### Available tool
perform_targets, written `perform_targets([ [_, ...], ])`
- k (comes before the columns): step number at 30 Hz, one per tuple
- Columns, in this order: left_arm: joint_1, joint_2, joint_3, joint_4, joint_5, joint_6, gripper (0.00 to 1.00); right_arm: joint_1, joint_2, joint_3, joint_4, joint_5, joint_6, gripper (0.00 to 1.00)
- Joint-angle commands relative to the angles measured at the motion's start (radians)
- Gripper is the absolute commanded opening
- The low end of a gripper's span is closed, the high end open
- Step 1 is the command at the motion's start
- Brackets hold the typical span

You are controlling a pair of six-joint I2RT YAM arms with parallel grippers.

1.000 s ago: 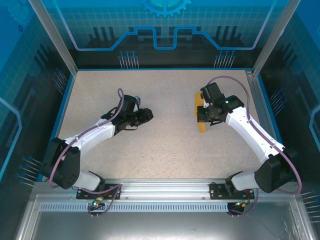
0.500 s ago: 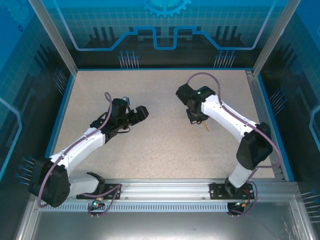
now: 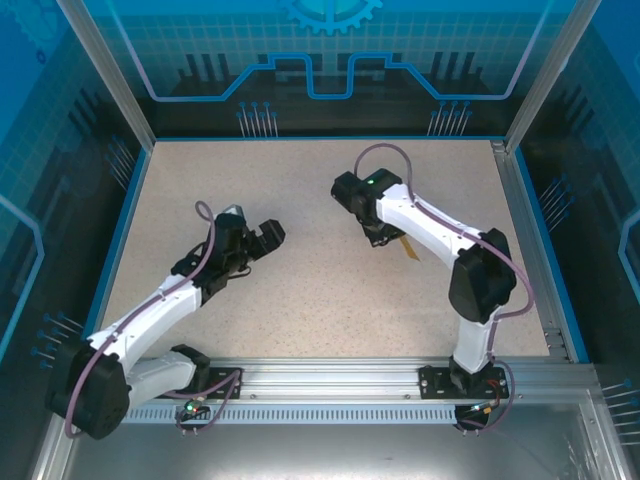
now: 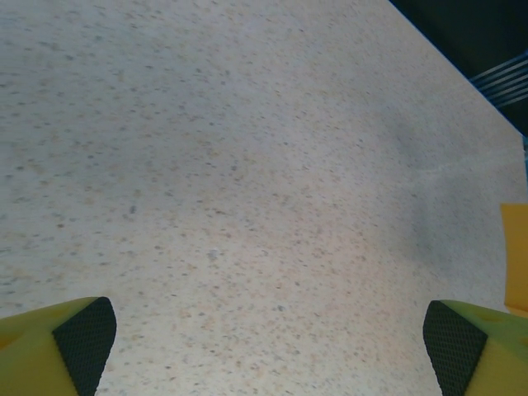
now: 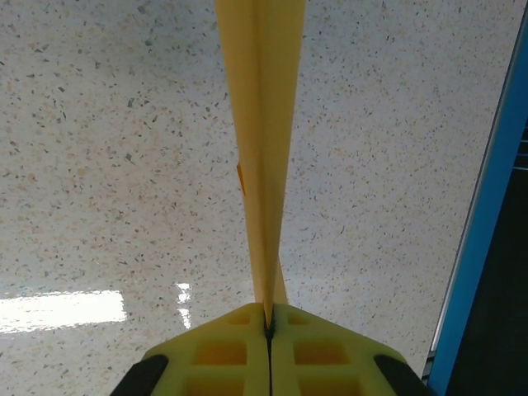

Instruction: Fold a paper plane with a square sheet of paper (pick it up from the middle)

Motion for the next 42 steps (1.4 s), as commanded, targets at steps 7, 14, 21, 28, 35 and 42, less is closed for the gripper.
perform_targets([
  [7, 0.012, -0.127, -0.071, 0.032, -0.138, 0.093, 0.99, 0.054, 0.111, 0.07, -0.073, 0.01, 0.118, 0.07],
  [14, 0.02, -0.135, -0.095, 0.007, -0.129, 0.038, 0.99, 0.09, 0.207, 0.105, -0.071, -0.056, 0.161, 0.08],
  [21, 0.026, -0.136, -0.089, 0.01, -0.114, 0.036, 0.99, 0.096, 0.27, 0.102, 0.052, -0.25, 0.168, 0.11],
  [28, 0.026, -0.118, -0.08, 0.001, -0.085, 0.026, 0.99, 0.097, 0.266, 0.072, 0.212, -0.476, 0.161, 0.33],
  [35, 0.027, -0.023, -0.019, 0.004, 0.019, 0.047, 0.99, -0.007, -0.049, -0.298, 0.616, -0.728, 0.165, 0.55],
  [42, 0.027, 0.211, 0.094, 0.048, 0.245, 0.039, 0.99, -0.199, -0.232, -0.696, 0.961, -0.996, 0.161, 0.23],
])
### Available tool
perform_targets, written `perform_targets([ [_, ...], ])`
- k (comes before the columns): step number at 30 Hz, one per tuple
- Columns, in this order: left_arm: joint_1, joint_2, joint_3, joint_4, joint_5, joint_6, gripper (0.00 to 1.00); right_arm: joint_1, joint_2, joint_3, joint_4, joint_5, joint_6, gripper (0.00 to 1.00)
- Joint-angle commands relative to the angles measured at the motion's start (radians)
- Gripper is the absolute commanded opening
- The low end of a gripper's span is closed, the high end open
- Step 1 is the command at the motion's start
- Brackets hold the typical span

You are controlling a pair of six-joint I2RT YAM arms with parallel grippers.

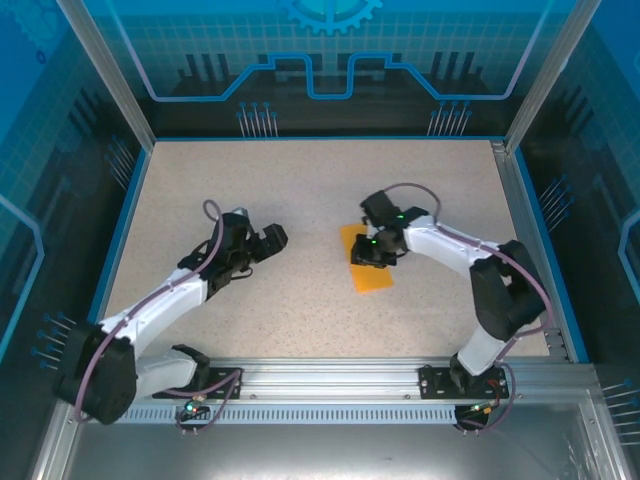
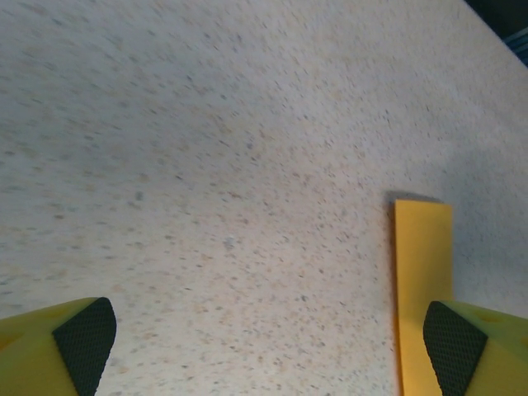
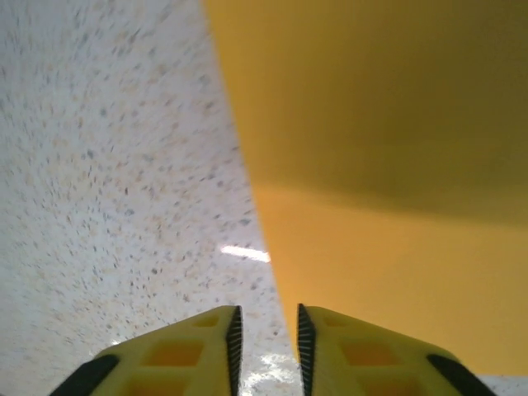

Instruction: Fold a paper plane with a square sheet of paper (pick it up from the middle)

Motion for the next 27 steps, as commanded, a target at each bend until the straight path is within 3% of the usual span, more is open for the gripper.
perform_targets([
  [1, 0.007, 0.096, 0.068, 0.039, 0.165, -0.009, 0.99, -0.04, -0.01, -0.107, 0.197, -0.183, -0.017, 0.21],
  [4, 0.005, 0.17, 0.102, 0.061, 0.232, -0.005, 0.99, -0.042, 0.011, -0.13, 0.214, -0.201, -0.029, 0.16],
  [14, -0.006, 0.262, 0.171, 0.047, 0.301, 0.012, 0.99, -0.005, 0.126, -0.165, 0.303, -0.185, 0.04, 0.16],
  [21, -0.027, 0.293, 0.203, 0.042, 0.321, 0.012, 0.99, 0.037, 0.205, -0.172, 0.35, -0.145, 0.208, 0.18],
  [27, -0.041, 0.36, 0.253, 0.043, 0.362, 0.009, 0.97, 0.087, 0.213, -0.121, 0.359, -0.13, 0.246, 0.18],
])
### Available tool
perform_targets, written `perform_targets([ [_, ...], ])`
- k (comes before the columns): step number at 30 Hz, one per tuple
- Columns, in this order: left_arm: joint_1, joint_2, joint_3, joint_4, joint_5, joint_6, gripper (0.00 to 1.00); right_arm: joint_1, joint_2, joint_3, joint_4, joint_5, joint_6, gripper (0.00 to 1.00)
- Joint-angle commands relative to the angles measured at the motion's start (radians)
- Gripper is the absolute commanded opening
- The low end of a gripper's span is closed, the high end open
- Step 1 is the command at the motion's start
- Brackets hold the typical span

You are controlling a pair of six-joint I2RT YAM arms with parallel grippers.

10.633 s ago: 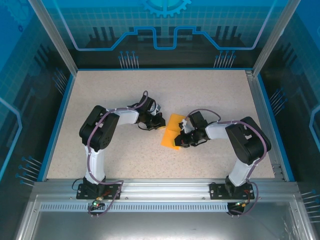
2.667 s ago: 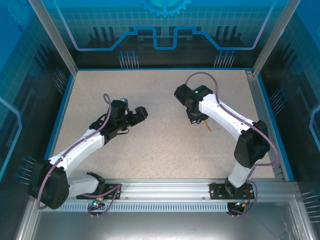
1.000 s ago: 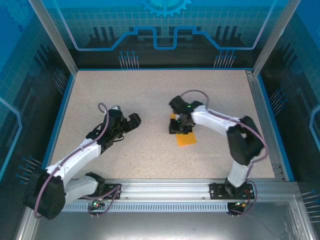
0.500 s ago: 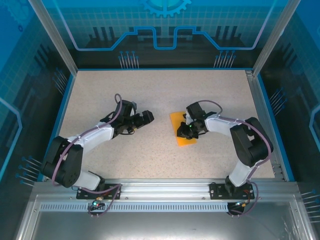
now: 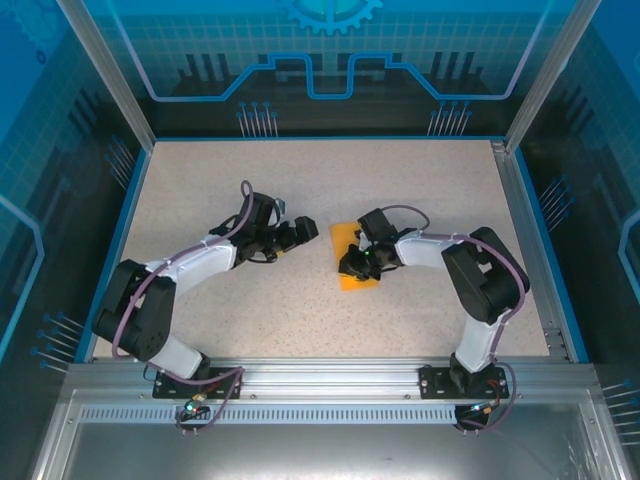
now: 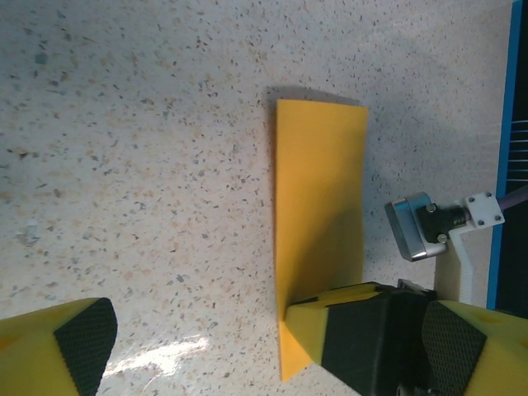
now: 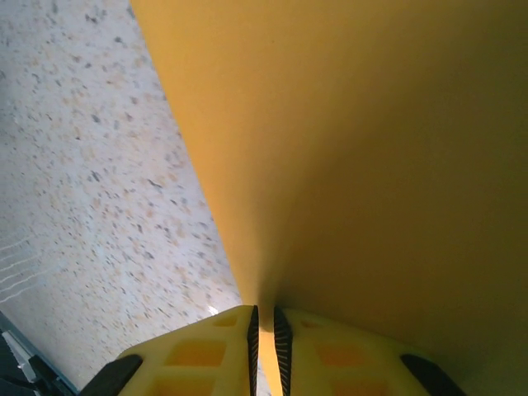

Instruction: Fold a paper plane with a square sheet of paper (pick it up from the middle)

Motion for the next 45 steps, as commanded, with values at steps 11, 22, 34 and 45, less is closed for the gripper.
perform_targets([
  [11, -0.088, 0.268, 0.297, -0.107, 0.117, 0.045, 0.68, -0.099, -0.255, -0.135, -0.047, 0.085, -0.017, 0.26],
  [22, -0.104, 0.454, 0.479, -0.163, 0.126, 0.052, 0.57, -0.172, -0.286, -0.17, -0.139, 0.086, -0.106, 0.3],
  [34, -0.097, 0.575, 0.557, -0.182, 0.154, 0.076, 0.56, -0.163, -0.233, -0.161, -0.147, 0.074, -0.121, 0.34],
  [45, -0.069, 0.614, 0.495, -0.186, 0.151, 0.101, 0.55, -0.156, -0.2, -0.155, -0.153, 0.06, -0.116, 0.39],
])
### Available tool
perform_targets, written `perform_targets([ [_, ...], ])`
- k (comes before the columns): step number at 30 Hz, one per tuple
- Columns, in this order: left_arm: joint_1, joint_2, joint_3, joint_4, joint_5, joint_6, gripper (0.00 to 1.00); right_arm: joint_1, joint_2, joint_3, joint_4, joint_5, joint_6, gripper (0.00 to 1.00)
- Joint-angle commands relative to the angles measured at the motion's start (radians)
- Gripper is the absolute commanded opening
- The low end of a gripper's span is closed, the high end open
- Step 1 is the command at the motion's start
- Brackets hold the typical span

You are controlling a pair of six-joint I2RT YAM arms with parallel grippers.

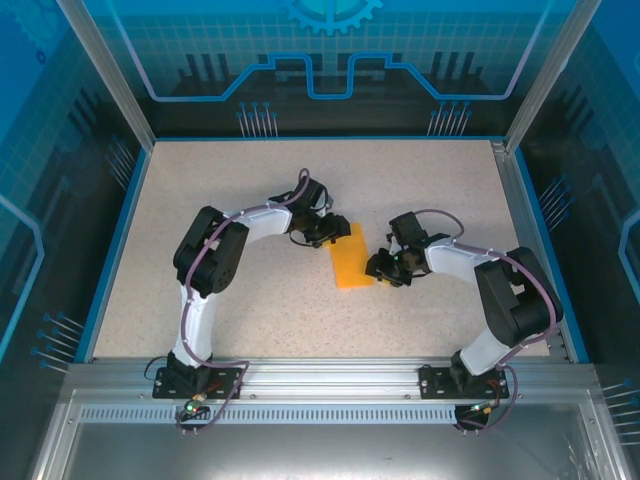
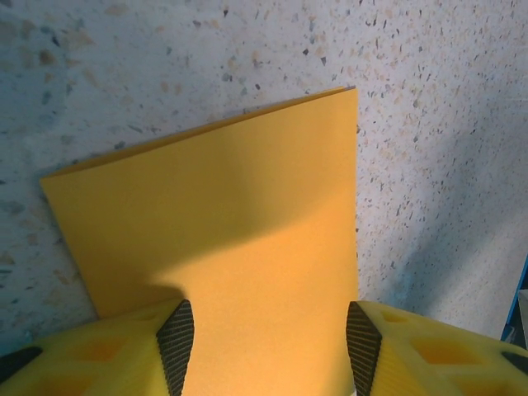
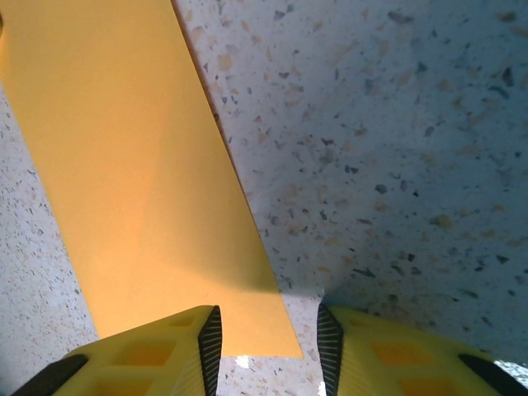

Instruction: Fold a paper plane with a square sheet of paper (pick it up from the middle)

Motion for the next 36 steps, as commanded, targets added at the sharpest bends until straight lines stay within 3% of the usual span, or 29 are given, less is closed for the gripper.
perform_targets([
  [1, 0.016, 0.028, -0.042, -0.032, 0.006, 0.037, 0.55, 0.004, 0.014, 0.002, -0.007, -0.03, -0.004, 0.39],
  [14, 0.015, 0.024, -0.058, -0.024, 0.018, 0.033, 0.53, 0.061, -0.122, -0.094, 0.051, -0.039, 0.154, 0.38],
  [26, 0.015, 0.021, -0.059, -0.017, 0.03, 0.028, 0.53, 0.183, -0.08, -0.157, 0.303, -0.033, 0.385, 0.45],
  [36, 0.015, 0.019, -0.056, -0.02, 0.037, 0.031, 0.53, 0.183, -0.076, -0.211, 0.414, 0.001, 0.484, 0.47],
])
